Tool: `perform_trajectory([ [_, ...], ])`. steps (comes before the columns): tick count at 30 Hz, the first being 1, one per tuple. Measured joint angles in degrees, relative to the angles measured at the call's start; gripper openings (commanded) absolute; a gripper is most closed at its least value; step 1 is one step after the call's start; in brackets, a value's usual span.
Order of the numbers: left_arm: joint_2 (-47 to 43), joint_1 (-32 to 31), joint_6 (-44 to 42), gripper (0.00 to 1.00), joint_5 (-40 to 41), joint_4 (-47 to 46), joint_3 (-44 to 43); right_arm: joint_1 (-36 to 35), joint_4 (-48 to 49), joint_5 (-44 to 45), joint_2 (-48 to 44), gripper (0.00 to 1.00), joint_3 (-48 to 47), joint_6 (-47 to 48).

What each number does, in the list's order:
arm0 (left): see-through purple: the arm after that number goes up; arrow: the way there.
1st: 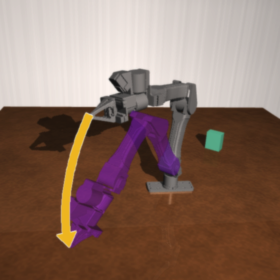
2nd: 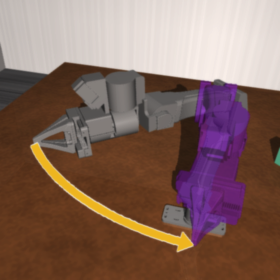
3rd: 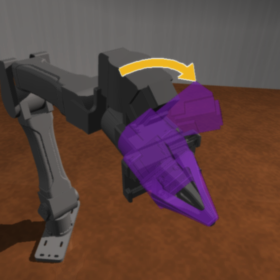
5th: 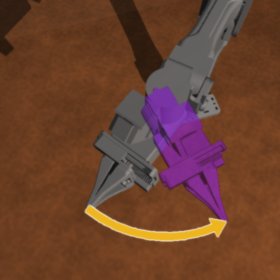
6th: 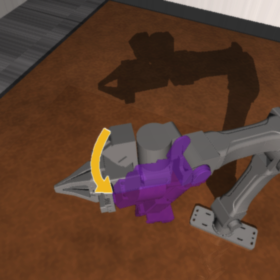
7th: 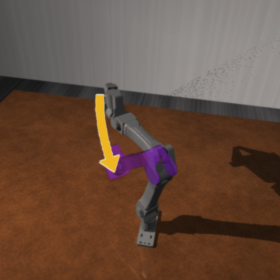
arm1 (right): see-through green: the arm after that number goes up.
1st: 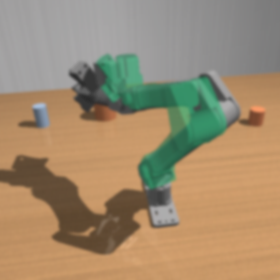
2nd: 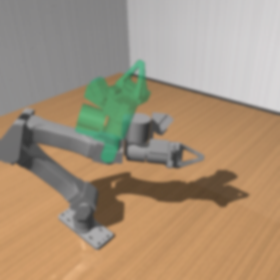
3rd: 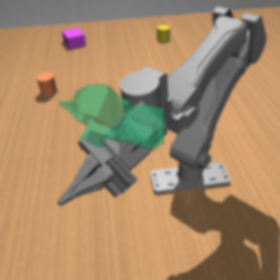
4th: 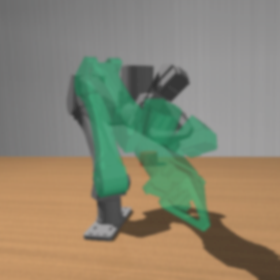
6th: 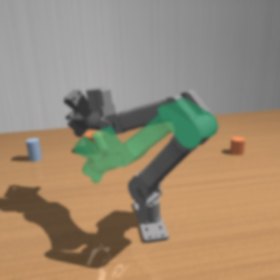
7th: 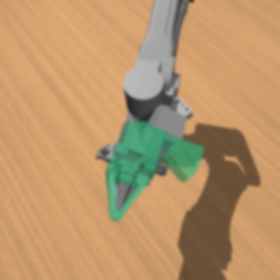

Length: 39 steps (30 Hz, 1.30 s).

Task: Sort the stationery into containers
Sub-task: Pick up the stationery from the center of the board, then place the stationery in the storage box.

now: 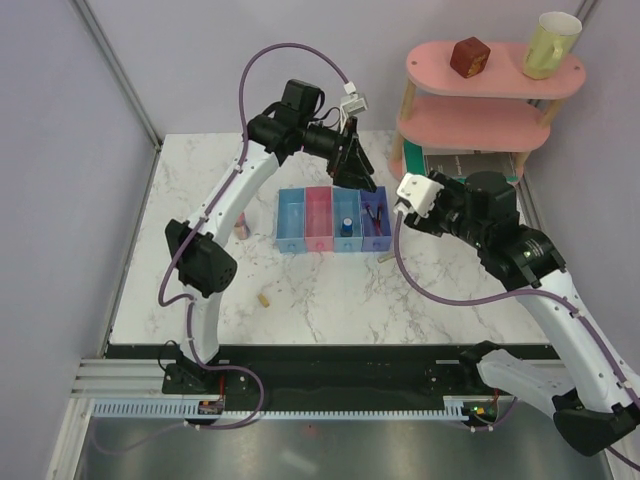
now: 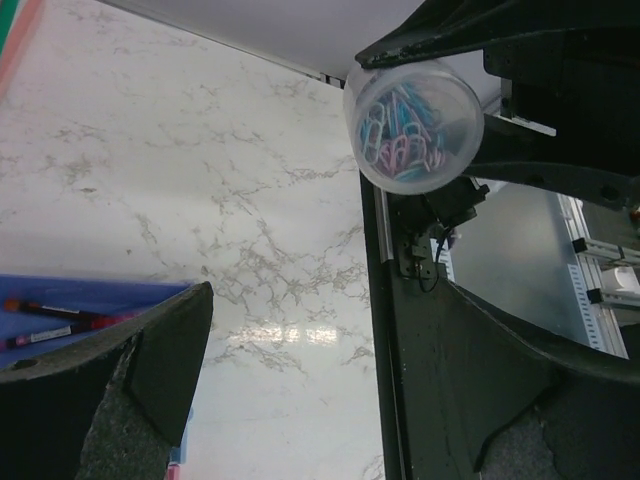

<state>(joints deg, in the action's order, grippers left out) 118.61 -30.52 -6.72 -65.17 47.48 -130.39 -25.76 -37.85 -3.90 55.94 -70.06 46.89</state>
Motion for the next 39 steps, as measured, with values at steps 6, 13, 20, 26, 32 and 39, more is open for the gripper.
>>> perform_trajectory([
  [6,1.81,-1.84,0.96,0.99,0.07,-1.01,-0.76,-10.6,0.07,5.55,3.19,0.18,-2.43,-1.11],
  [13,3.65,-2.25,3.15,0.99,0.13,-3.04,-2.05,-13.4,-0.07,9.11,5.81,0.18,-3.39,-1.68],
  [20,3.61,-2.58,3.58,0.99,0.42,-3.98,-2.03,-13.94,0.04,10.73,6.12,0.18,-3.61,-1.64],
  [26,1.77,-2.95,3.54,0.98,0.55,-4.66,0.81,-14.27,0.11,11.56,6.12,0.18,-3.58,-1.42],
  [32,-2.62,-3.5,2.47,0.98,0.42,-4.66,7.19,-14.27,1.42,11.76,6.05,0.18,-2.51,-1.11],
  [39,-5.79,-4.0,1.05,0.98,-0.02,-4.59,9.79,-14.27,1.92,11.96,5.99,0.18,-1.07,-1.03],
])
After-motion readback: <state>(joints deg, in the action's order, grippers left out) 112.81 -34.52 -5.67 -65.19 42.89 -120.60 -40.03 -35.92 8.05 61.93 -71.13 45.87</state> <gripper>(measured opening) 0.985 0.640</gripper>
